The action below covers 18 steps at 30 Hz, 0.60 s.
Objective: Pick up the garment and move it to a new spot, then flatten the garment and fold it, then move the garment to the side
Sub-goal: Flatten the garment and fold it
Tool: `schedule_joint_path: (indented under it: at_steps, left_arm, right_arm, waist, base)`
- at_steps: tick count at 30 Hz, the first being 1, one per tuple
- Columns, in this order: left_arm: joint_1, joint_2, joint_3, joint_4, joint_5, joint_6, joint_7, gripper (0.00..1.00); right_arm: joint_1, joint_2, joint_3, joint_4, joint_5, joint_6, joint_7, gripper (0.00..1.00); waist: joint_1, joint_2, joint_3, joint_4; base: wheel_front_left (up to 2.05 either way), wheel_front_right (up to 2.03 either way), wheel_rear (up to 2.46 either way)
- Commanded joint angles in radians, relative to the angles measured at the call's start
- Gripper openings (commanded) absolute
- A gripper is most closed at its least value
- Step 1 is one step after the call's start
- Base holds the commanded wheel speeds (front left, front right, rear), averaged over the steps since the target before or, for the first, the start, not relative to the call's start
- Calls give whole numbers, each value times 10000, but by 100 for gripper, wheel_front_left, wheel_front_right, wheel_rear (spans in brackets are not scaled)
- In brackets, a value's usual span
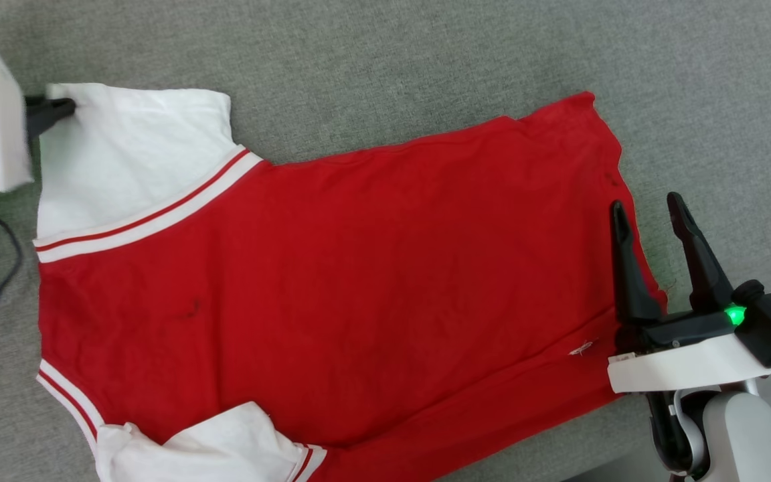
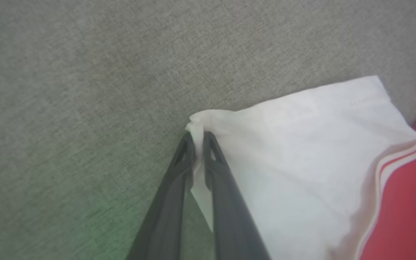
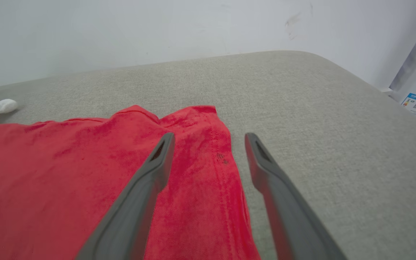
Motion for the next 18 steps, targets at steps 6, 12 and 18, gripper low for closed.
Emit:
schedule_joint_path:
  at_steps: [6, 12, 18]
  left_arm:
    - [429, -262, -417, 72, 2, -16, -1641, 0]
    - [561, -217, -762, -455, 39, -14, -3133, 0]
    - [808, 122, -1273, -1529, 101, -15, -4221, 0]
  right_arm:
    - [-168, 30, -189, -32, -305, -4, 50, 100]
    - [-124, -143, -293, -147, -751, -6, 680, 100]
    - [-600, -1407, -101, -311, -733, -4, 3412, 100]
  waist:
    - [-1, 0, -583, 279]
    - [-1, 0, -1226, 692]
    - [-1, 0, -1721, 1302]
  base:
    - [0, 0, 0]
    - [0, 0, 0]
    - [0, 0, 0]
